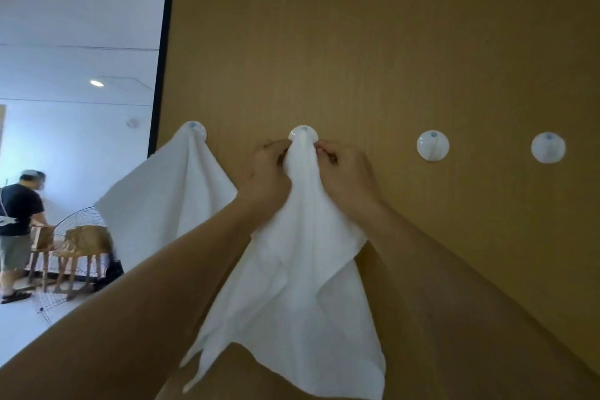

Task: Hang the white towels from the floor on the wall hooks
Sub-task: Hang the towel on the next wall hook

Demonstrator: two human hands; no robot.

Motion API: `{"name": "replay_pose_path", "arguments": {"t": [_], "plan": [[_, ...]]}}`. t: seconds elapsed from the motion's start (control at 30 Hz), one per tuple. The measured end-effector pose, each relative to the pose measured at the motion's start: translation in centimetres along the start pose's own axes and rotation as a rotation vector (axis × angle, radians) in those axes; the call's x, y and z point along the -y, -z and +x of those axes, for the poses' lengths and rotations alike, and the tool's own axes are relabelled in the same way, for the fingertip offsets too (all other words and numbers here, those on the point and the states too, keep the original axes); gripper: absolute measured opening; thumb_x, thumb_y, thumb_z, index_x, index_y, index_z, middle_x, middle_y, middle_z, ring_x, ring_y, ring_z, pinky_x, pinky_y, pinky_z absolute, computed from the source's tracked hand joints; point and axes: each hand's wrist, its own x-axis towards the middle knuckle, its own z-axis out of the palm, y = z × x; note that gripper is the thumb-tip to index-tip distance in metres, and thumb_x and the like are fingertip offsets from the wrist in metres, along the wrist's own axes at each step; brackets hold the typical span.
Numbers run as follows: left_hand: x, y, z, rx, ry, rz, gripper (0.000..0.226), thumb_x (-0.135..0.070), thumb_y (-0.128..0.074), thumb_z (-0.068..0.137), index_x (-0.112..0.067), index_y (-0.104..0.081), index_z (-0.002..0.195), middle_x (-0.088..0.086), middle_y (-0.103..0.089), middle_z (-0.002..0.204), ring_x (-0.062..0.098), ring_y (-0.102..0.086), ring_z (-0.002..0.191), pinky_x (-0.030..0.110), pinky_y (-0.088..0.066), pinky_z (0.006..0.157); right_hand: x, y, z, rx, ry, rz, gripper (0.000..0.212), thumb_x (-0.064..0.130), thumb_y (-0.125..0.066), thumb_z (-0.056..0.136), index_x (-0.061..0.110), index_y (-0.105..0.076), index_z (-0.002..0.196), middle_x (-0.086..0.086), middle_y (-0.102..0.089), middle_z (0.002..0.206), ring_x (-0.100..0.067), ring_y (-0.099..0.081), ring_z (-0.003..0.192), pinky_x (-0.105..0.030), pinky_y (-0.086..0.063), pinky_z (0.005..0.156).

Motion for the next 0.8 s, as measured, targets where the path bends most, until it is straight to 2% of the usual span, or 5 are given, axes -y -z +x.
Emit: {"name": "replay_pose_path", "arguments": {"t": [0.13, 0.27, 0.43, 0.53, 0.8], "plan": [[-1.3, 0.1, -1.2, 0.027, 0.24, -0.41, 0.022, -0.029, -0.051, 0.098, -0.023, -0.068, 0.087, -0.005, -0.071, 0.082, 0.007, -0.069, 0.078, 0.019, -0.052, 0.066, 0.7, -1.2, -1.3, 0.093, -0.147, 0.1, 0.038, 0.049, -0.038, 0.094, 0.024, -0.061, 0.077, 0.006, -0.065, 0.072, -0.014, -0.063, 0.068, -0.028, -0.038, 0.054], [-0.5, 0.2, -2.6, 0.003, 0.194, 0.048, 0.024, -0.015, -0.044, 0.096, -0.016, -0.067, 0.095, -0.006, -0.059, 0.1, -0.001, -0.051, 0.084, 0.011, -0.037, 0.071, 0.6, -2.1, -3.3, -0.009, -0.055, 0.086, 0.028, 0.04, -0.035, 0.102, 0.028, -0.057, 0.09, 0.009, -0.061, 0.083, -0.008, -0.057, 0.073, -0.026, -0.038, 0.059], [-0.1, -0.6, -6.5, 0.008, 0.069, 0.263, 0.023, -0.013, -0.04, 0.098, -0.009, -0.062, 0.102, -0.003, -0.058, 0.094, 0.007, -0.047, 0.084, 0.017, -0.035, 0.073, -0.9, -3.2, -5.9, -0.143, 0.046, -0.395, 0.037, 0.03, -0.041, 0.099, 0.023, -0.053, 0.134, 0.0, -0.05, 0.129, -0.02, -0.046, 0.111, -0.033, -0.036, 0.095], [-0.8, -0.4, -8.1, 0.136, 0.086, 0.08, 0.025, -0.019, -0.041, 0.101, -0.014, -0.059, 0.117, -0.006, -0.062, 0.094, 0.011, -0.059, 0.084, 0.018, -0.041, 0.073, -0.6, -3.4, -7.5, -0.055, 0.085, -0.121, 0.048, 0.03, -0.029, 0.093, 0.004, -0.064, 0.114, -0.009, -0.064, 0.105, -0.027, -0.058, 0.094, -0.041, -0.046, 0.083], [0.1, 2.8, -12.5, 0.461, 0.206, 0.17, 0.034, -0.017, -0.046, 0.101, -0.001, -0.054, 0.129, 0.017, -0.061, 0.125, 0.03, -0.057, 0.116, 0.016, -0.036, 0.092, 1.5, -4.2, -12.4, 0.08, -0.314, 0.135, 0.039, 0.037, -0.047, 0.102, 0.014, -0.052, 0.133, -0.001, -0.062, 0.121, -0.018, -0.06, 0.108, -0.03, -0.048, 0.089]]}}
